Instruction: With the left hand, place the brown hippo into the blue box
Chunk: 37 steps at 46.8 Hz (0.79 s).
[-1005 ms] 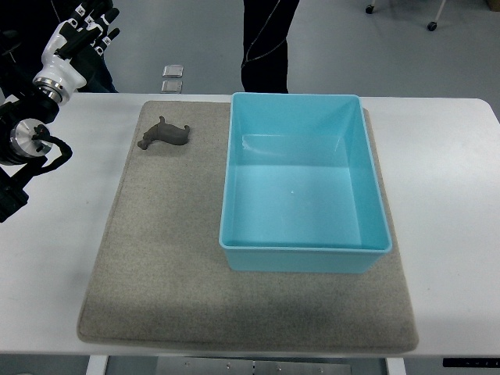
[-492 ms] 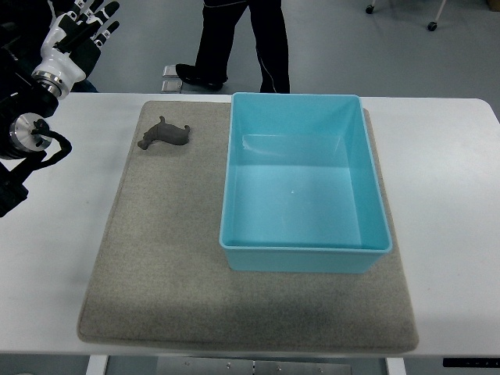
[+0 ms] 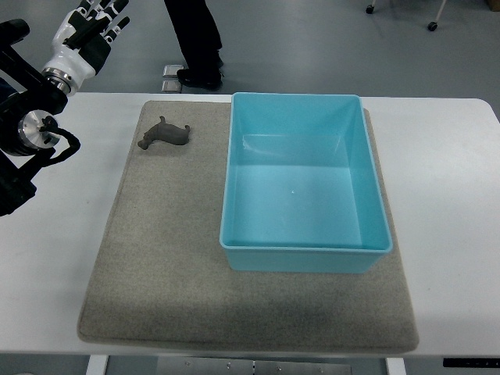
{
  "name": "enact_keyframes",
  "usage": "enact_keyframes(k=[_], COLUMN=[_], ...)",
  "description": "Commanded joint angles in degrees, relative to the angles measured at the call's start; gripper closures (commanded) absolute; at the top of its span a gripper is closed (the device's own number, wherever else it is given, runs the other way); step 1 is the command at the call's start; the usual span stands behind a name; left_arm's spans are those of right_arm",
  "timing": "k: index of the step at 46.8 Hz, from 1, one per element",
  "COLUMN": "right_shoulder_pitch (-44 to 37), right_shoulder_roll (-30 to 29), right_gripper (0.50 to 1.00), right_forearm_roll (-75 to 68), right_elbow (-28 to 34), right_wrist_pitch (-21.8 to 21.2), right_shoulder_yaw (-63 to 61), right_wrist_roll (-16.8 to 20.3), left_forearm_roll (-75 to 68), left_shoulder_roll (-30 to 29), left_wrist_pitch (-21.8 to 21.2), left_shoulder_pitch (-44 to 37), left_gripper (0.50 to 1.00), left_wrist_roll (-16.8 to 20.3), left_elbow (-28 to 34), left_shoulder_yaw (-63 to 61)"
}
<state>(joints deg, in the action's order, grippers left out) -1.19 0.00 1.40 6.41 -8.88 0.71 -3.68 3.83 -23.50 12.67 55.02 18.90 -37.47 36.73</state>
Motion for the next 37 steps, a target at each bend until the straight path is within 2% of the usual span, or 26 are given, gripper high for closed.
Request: enact_keyframes(k=[1, 25, 37], right_shoulder_pitch=[0.0, 0.0, 0.0], right_shoulder_roll=[0.0, 0.0, 0.0], right_gripper=[0.564, 0.564, 0.564], right_forearm_roll=[0.0, 0.0, 0.0], right_elbow=[0.0, 0.0, 0.0], right_wrist_pitch=[0.0, 0.0, 0.0], right_shoulder_yaw=[0.0, 0.0, 0.0], right_wrist_roll=[0.0, 0.0, 0.0], left_forearm_roll=[-2.9, -45.7, -57.7], left_shoulder_roll=[-0.1, -0.8, -2.6], left_wrist_pitch=[0.2, 0.0, 0.1], left_shoulder_pitch=[0.5, 3.1, 5.4], left_gripper=[0.516, 0.519, 0.521], left_wrist_roll=[-0.1, -0.1, -0.1], left_elbow=[0.0, 0.0, -0.1], left_shoulder_yaw=[-1.0, -1.8, -8.2])
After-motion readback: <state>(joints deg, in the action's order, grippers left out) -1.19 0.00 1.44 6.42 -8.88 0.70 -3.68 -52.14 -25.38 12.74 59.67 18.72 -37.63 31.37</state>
